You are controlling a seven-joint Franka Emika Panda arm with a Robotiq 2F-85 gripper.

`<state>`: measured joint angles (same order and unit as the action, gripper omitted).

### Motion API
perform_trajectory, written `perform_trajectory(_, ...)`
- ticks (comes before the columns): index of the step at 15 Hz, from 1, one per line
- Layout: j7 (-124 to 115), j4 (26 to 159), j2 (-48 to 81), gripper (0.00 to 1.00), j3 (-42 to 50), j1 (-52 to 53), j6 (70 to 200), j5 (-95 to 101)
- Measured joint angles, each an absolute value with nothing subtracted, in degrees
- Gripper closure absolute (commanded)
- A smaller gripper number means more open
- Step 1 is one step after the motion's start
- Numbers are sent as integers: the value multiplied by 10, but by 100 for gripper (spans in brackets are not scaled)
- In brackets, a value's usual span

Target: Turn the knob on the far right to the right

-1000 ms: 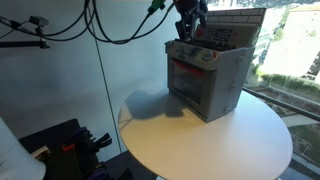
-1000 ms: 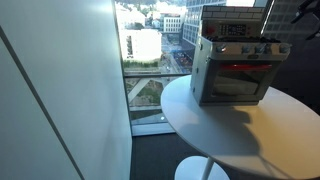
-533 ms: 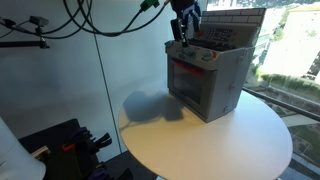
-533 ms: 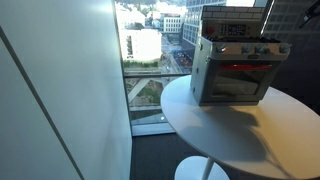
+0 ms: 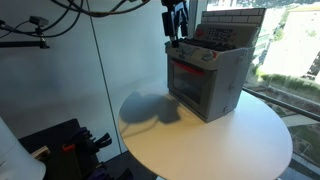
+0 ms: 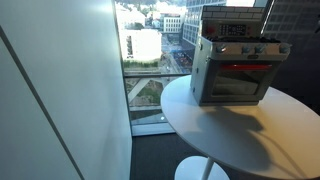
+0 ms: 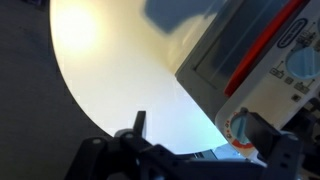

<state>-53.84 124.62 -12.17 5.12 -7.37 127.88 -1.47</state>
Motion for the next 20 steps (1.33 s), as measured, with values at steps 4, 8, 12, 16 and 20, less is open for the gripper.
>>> perform_trajectory(4,-472,1248,-144,0,50,-74,1217,2)
perform_trajectory(8,-415,1248,-163,0,48,-74,1162,5)
perform_trajectory(12,-379,1248,-179,0,44,-74,1121,5)
perform_trajectory(16,-359,1248,-190,0,41,-74,1094,5)
perform_trajectory(20,-349,1248,-194,0,41,-74,1081,5)
